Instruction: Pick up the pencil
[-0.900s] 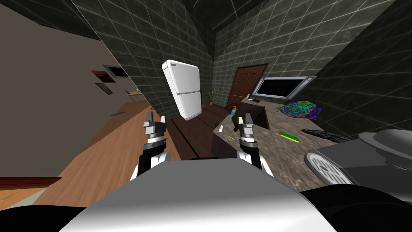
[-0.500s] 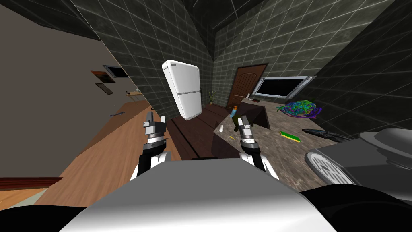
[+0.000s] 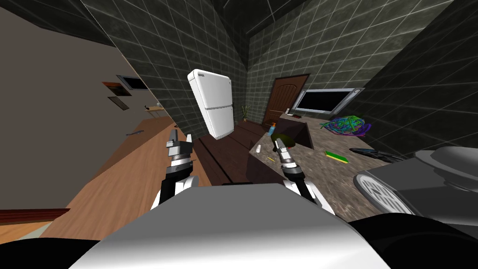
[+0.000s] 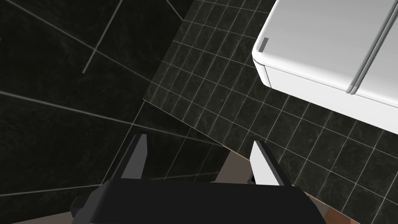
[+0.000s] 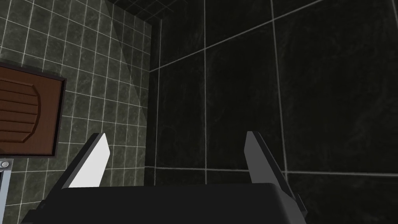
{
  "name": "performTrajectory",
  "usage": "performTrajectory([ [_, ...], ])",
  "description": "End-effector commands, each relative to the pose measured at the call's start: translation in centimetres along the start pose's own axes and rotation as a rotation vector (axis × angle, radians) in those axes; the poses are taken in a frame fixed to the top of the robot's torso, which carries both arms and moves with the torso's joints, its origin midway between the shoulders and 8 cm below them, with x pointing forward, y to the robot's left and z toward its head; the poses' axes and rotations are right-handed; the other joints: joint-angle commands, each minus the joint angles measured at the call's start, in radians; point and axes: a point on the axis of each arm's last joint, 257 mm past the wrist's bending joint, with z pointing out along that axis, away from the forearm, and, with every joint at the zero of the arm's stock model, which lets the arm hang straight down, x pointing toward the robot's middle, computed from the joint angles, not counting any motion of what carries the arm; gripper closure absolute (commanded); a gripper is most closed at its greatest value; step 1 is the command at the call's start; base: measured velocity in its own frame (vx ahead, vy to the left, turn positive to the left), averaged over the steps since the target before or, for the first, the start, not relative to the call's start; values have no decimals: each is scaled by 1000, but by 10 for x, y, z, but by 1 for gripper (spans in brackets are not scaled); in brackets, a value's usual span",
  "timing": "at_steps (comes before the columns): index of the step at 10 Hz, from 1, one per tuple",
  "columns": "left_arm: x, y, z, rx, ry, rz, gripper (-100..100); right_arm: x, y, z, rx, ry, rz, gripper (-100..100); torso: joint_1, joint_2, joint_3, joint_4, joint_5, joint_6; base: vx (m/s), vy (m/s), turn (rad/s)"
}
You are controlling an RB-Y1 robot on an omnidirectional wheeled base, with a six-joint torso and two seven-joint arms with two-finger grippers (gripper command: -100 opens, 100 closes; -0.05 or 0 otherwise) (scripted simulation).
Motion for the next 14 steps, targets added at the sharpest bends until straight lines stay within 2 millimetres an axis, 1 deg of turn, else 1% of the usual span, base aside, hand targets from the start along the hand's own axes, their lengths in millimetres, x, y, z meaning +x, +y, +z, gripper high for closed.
performTrajectory([
  [1, 0, 0, 0, 0, 0, 0, 0, 2, -3, -4, 5, 38, -27, -100, 0, 0, 0, 0, 0, 0, -4, 47, -15],
  [2, 0, 0, 0, 0, 0, 0, 0, 4, -13, -10, 19, 80, -62, -100, 0, 0, 0, 0, 0, 0, -3, 48, -31],
  [3, 0, 0, 0, 0, 0, 0, 0, 5, -12, -10, 17, 88, -65, -100, 0, 0, 0, 0, 0, 0, -3, 37, -18],
  [4, 0, 0, 0, 0, 0, 0, 0, 6, -22, -16, 31, 132, -102, -100, 0, 0, 0, 0, 0, 0, 0, 43, -23],
  [5, 0, 0, 0, 0, 0, 0, 0, 7, -22, -16, 29, 139, -106, -100, 0, 0, 0, 0, 0, 0, -4, 41, -24],
  [6, 0, 0, 0, 0, 0, 0, 0, 8, -32, -23, 43, 185, -143, -100, 0, 0, 0, 0, 0, 0, -9, 46, -41],
  [7, 0, 0, 0, 0, 0, 0, 0, 8, -32, -23, 41, 192, -147, -100, 0, 0, 0, 0, 0, 0, -7, 41, -22],
  [8, 0, 0, 0, 0, 0, 0, 0, 8, -42, -30, 56, 237, -184, -100, 0, 0, 0, 0, 0, 0, 1, 52, -35],
  [9, 0, 0, 0, 0, 0, 0, 0, 9, -42, -30, 53, 246, -189, -100, 0, 0, 0, 0, 0, 0, 1, 46, -21],
  [10, 0, 0, 0, 0, 0, 0, 0, 9, -53, -38, 68, 293, -226, -100, 0, -1, 0, 0, 0, 0, -9, 51, -32],
  [11, 0, 0, 0, 0, 0, 0, 0, 9, -53, -38, 65, 301, -231, -100, 0, 0, 0, 0, 0, 0, -4, 42, -21],
  [13, 0, 0, 0, 0, 0, 0, 0, 7, -74, -55, 98, 391, -301, -100, 0, 0, 0, 0, 0, 0, 3, 59, -40],
  [14, 0, 0, 0, 0, 0, 0, 0, 7, -74, -54, 90, 413, -313, -100, 1, -1, 0, 0, 0, 0, 4, 62, -13],
])
